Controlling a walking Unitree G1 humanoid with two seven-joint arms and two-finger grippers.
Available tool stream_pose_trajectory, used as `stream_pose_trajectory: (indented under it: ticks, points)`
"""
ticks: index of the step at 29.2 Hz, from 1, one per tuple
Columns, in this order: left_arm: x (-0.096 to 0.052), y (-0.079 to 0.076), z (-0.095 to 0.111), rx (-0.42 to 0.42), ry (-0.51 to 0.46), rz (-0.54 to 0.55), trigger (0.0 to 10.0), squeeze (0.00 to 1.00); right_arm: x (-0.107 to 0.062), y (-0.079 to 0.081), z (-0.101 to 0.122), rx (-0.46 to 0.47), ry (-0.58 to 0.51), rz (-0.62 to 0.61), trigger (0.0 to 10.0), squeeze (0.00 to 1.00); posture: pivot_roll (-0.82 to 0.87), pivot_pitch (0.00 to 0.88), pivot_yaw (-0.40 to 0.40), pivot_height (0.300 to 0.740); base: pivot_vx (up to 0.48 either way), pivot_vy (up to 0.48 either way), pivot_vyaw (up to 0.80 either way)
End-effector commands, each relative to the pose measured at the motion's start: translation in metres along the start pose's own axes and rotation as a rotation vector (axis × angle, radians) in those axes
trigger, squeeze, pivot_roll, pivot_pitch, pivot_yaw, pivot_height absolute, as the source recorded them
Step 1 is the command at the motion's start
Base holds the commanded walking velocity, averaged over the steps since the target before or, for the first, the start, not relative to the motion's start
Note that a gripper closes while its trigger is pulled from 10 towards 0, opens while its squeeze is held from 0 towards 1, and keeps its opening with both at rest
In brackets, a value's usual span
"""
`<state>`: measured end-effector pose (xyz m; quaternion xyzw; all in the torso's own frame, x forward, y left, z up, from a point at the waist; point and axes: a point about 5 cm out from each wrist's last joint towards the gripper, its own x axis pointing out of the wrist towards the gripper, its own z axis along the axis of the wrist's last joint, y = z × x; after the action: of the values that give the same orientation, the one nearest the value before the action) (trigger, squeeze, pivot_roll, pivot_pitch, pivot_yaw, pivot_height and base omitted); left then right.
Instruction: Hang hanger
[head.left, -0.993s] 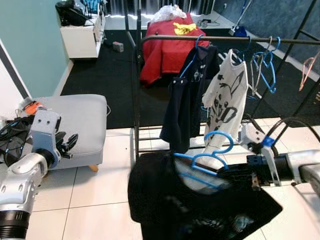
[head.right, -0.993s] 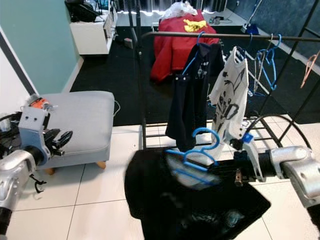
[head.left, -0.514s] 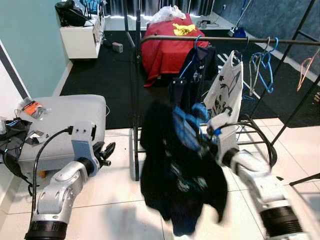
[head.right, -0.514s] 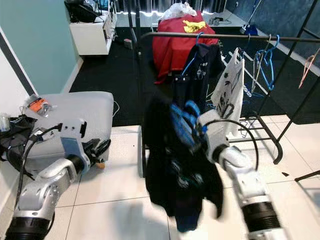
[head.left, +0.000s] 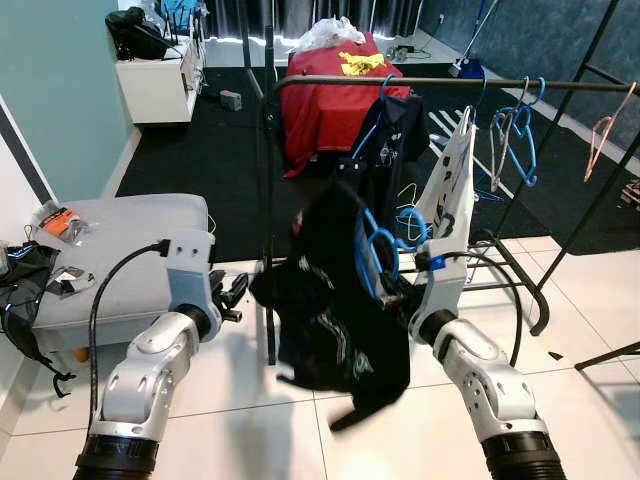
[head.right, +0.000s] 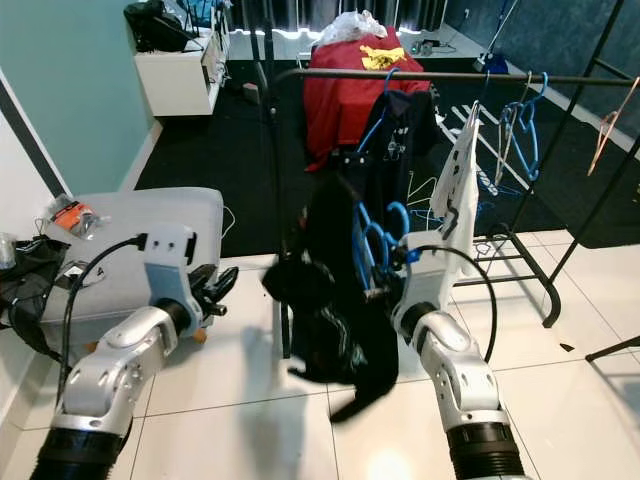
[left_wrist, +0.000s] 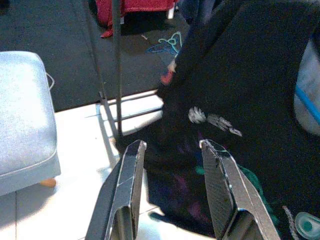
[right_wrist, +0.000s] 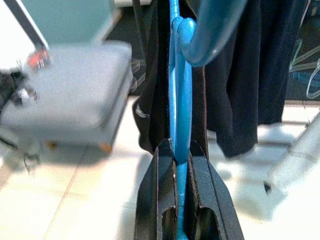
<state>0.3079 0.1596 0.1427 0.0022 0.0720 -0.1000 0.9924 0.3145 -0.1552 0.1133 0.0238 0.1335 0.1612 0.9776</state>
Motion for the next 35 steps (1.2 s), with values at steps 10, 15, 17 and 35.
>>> stream_pose_trajectory:
  ticks: [10, 15, 17, 35]
  points:
    - [-0.004, -0.002, 0.007, 0.022, -0.03, 0.0, 10.0, 0.0, -0.002, -0.008, 0.007, -0.038, -0.034, -0.095, 10.0, 0.0, 0.0, 0.043, -0.027, 0.74, 0.0, 0.0, 0.0]
    - [-0.003, -0.002, 0.011, 0.008, -0.049, 0.034, 10.0, 0.0, -0.003, -0.007, 0.024, -0.052, -0.119, -0.097, 10.0, 0.0, 0.0, 0.041, -0.025, 0.74, 0.0, 0.0, 0.0]
    - [-0.003, 0.0, 0.012, -0.006, -0.058, 0.055, 10.0, 0.0, -0.003, -0.006, 0.029, -0.047, -0.144, -0.088, 10.0, 0.0, 0.0, 0.041, -0.024, 0.74, 0.0, 0.0, 0.0]
    - [-0.004, 0.003, 0.013, 0.005, -0.074, 0.097, 10.0, 0.0, -0.005, 0.01, 0.061, -0.004, -0.266, 0.092, 10.0, 0.0, -0.01, 0.027, -0.021, 0.74, 0.287, 0.0, 0.0]
